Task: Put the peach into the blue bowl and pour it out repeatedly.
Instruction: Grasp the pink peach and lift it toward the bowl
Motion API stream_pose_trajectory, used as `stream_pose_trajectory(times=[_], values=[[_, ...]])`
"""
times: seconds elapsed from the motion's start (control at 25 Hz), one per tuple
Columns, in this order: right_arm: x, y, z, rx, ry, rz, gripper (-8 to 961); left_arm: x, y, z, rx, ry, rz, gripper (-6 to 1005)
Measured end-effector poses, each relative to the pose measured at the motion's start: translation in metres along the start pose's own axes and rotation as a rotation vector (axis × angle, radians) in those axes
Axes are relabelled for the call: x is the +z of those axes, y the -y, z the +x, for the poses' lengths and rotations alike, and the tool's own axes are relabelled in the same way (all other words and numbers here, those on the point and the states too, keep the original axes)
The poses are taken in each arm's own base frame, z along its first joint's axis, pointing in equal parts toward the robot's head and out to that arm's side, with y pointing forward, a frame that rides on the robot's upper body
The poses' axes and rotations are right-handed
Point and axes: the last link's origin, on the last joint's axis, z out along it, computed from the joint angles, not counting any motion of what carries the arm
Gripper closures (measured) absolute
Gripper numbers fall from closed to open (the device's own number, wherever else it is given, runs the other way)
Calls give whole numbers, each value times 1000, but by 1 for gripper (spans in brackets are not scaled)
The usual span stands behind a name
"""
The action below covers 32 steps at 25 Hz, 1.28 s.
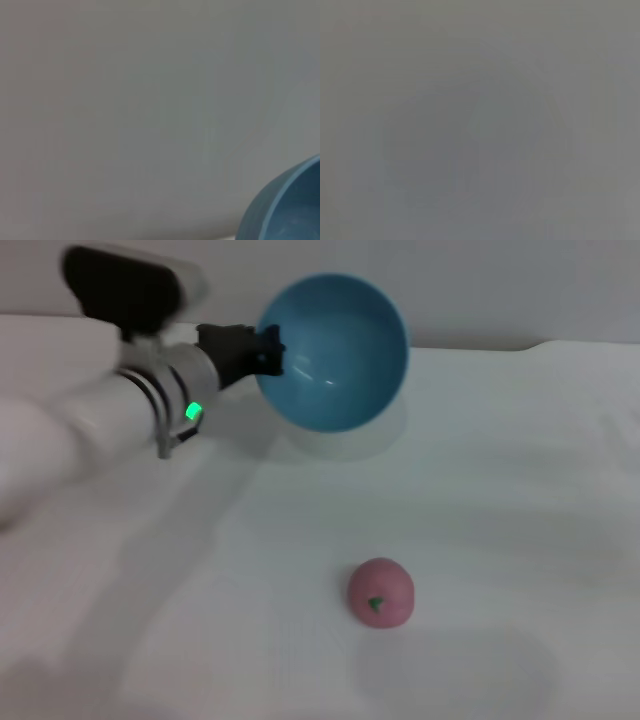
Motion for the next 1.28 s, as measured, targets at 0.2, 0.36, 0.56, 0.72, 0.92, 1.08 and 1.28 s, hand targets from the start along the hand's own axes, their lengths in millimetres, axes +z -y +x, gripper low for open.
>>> stream_pose_trajectory(times=[0.2,0.36,0.56,0.72,0.92,1.08,1.28], values=[[14,-17,-7,50,-19,-108,416,-19,43,3,-311,93,-93,999],[27,-30,-12,108,-145,-209,417,-48,70,-5,-464,132,-170,999],[43,-49,-15,81,-419,-325,419,-76,78,-13,-521,210,-280,1000],[56,-69,-17,-46,-619,-413,420,-85,78,-27,-498,392,-269,1000],[68,-100,-9,-206,-771,-523,421,-89,73,-39,-441,536,-205,1000],[73,-127,7,-350,-890,-618,423,-92,74,-43,-409,596,-146,1000],[71,-144,23,-415,-974,-680,424,-92,68,-40,-380,625,-158,1000]])
